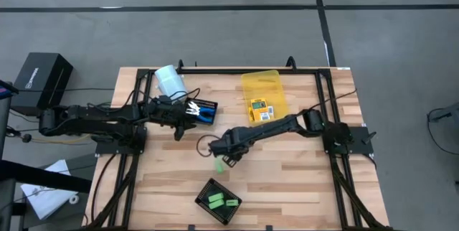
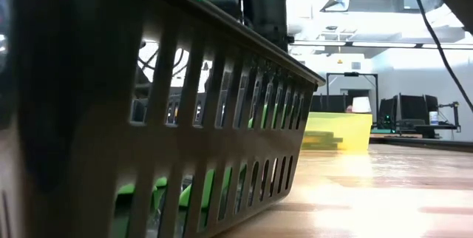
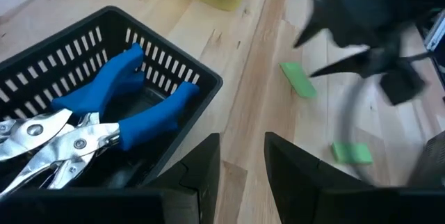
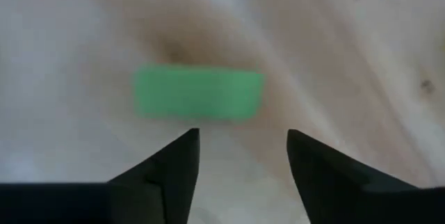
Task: Pick & Place School Supplies
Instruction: Put the green eraser into the bottom black bin
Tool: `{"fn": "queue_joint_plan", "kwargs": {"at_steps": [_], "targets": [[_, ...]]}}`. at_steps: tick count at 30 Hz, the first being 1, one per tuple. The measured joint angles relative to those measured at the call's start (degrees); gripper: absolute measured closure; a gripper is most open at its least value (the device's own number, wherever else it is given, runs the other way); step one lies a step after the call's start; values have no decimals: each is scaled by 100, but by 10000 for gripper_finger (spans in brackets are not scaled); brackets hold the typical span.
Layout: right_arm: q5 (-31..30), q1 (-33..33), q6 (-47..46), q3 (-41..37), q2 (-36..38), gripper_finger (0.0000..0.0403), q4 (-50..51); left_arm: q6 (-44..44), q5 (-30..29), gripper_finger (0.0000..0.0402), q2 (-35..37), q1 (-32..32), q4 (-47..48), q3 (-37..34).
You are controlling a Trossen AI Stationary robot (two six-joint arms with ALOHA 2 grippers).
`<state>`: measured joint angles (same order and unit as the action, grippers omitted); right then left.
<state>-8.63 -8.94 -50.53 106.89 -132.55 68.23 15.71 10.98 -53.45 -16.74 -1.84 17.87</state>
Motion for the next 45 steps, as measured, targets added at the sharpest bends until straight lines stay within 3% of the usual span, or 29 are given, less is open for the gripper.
{"fn": "queue_joint_plan", "kwargs": {"at_steps": [7, 16, 21, 31, 37, 41, 45], "targets": [[-11, 350, 966, -42, 9, 192, -560, 126, 0, 293, 2, 0, -7, 0], [453, 734, 2700, -42, 9, 208, -927, 281, 2, 293, -66, -1, 54, 0], [1130, 893, 3900, -35, 74, 211, -1012, 370, 2, 293, -63, -1, 49, 0], [2379, 992, 4410, 180, 70, 211, -576, 715, -9, 293, -63, 1, 36, 0], [2395, 1091, 4522, 630, 71, 202, -376, 714, -46, 282, -63, 1, -3, 0], [2379, 1214, 4578, 830, 73, 187, -374, 717, -85, 246, -63, -1, -67, 0], [2450, 1302, 5243, 920, 72, 174, -292, 723, -316, 212, -59, 1, -92, 0]]}}
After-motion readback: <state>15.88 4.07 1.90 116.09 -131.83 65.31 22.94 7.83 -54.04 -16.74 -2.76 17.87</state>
